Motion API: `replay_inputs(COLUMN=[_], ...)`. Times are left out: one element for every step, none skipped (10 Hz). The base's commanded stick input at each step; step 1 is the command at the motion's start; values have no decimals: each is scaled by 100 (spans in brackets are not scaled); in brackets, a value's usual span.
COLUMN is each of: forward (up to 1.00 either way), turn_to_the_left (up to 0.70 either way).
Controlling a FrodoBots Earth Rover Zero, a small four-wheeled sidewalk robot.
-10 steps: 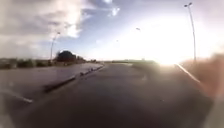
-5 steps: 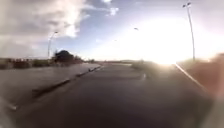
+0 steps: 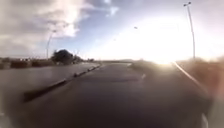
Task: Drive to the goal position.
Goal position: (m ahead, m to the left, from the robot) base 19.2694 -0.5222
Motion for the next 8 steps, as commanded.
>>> replay_inputs(forward=[70,70,70,70,70,70,70,70], turn_to_the_left=[0,0,0,0,0,0,0,0])
